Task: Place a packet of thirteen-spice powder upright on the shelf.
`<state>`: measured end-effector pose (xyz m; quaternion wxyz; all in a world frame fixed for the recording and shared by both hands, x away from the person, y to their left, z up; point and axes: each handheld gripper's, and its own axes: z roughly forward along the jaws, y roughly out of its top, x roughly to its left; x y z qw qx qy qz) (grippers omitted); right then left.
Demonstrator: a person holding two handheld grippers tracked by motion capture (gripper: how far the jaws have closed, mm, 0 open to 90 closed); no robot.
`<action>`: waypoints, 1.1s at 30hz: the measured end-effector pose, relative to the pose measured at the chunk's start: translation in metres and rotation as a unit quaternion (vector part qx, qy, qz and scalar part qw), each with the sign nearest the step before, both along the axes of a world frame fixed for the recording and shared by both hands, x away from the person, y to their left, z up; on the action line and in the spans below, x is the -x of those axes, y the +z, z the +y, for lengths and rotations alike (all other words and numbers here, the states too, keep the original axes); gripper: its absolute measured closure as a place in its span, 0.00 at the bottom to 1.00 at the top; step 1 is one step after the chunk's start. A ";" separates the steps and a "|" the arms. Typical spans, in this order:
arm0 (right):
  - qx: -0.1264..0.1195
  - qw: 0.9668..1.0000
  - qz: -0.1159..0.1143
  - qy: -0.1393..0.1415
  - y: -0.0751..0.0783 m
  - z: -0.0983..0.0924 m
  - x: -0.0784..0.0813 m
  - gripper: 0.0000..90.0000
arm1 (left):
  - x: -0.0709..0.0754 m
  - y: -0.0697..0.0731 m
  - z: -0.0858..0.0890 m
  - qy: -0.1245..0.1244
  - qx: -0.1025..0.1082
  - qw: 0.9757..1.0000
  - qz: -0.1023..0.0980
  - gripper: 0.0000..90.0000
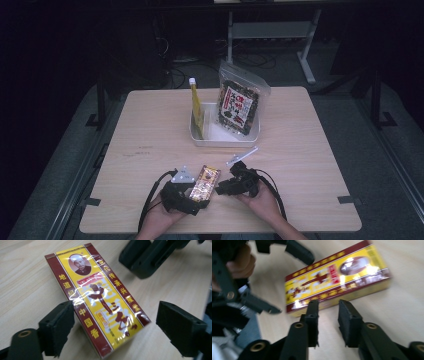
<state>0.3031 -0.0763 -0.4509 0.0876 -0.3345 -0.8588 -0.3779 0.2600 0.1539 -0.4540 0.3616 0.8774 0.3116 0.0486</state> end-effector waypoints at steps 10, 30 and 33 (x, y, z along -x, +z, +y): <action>-0.005 0.999 0.007 -0.038 0.006 -0.011 -0.023 0.56 | 0.000 -0.006 -0.008 0.017 -0.038 0.999 0.001 0.30; -0.077 0.990 0.107 -0.053 0.011 -0.013 -0.053 0.48 | 0.007 0.015 0.008 0.024 0.026 0.997 -0.064 0.36; -0.091 0.987 0.123 -0.052 0.013 -0.011 -0.056 0.52 | 0.008 0.017 0.010 0.027 0.030 0.997 -0.073 0.36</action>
